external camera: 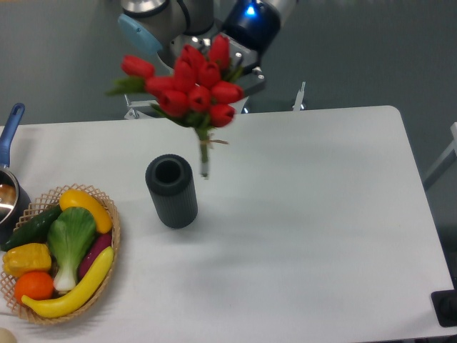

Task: Pick up the flowers from the vase
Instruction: 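Carry the tulip bunch away from the vase over the table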

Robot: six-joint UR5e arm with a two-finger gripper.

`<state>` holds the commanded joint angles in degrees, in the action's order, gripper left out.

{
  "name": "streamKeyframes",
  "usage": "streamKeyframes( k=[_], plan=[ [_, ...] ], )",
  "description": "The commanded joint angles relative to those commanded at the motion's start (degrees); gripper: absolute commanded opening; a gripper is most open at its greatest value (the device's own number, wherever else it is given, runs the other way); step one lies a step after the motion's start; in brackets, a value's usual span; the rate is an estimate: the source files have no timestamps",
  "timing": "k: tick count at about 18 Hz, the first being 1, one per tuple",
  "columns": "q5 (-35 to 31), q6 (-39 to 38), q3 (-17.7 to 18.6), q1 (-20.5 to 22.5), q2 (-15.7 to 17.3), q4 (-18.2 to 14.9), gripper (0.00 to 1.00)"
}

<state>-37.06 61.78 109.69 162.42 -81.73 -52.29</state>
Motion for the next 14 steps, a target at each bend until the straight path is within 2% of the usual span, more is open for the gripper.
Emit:
streamKeyframes(
  k=[3, 6, 9, 12, 14],
  plan=[
    [-5.5, 2.6, -1.1, 0.6, -2.4, -0.2, 0.00],
    [-14.1, 2.8, -2.4, 2.4, -5.0, -0.2, 0.00],
    [-18.2, 2.8, -2.9, 2.5, -6.9, -0.1, 0.00],
    [-26.0, 2.7, -6.1, 1.9, -10.7, -0.6, 0.00],
    [-29.2, 2.8, -6.9, 0.9, -11.7, -0.7, 0.00]
  ],
)
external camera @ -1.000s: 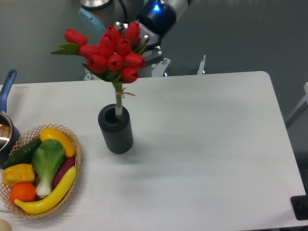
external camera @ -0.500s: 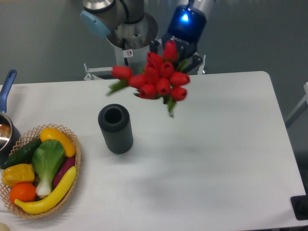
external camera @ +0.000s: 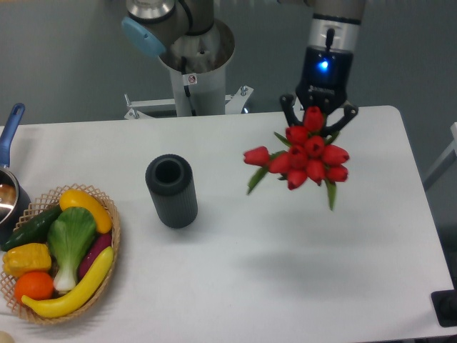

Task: Pick up the flowers from the vase
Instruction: 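Carry the tulip bunch away from the vase over the table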

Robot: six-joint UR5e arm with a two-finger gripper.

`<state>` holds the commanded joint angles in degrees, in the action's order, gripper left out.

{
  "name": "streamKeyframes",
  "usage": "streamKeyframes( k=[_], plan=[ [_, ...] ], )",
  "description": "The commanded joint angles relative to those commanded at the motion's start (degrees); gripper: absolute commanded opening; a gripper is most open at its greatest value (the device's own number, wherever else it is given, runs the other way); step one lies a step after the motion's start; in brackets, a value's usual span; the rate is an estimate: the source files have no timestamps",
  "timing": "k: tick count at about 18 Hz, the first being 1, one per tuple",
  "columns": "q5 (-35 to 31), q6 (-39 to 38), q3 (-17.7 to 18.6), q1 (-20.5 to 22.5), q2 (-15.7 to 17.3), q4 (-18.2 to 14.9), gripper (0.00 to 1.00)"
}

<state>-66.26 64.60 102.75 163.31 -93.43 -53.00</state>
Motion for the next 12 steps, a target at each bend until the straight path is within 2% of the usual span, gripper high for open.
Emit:
streamKeyframes(
  k=[2, 6, 9, 12],
  plan=[
    [-1.8, -0.1, -1.3, -1.7, -0.8, -0.6, 0.00],
    [-8.7, -0.1, -1.8, -5.4, -2.1, -2.4, 0.00],
    [-15.1, 0.0, -2.0, -8.6, -4.2, -4.0, 0.00],
    [-19.0, -0.2, -2.7, -11.1, -6.7, -4.0, 0.00]
  ],
)
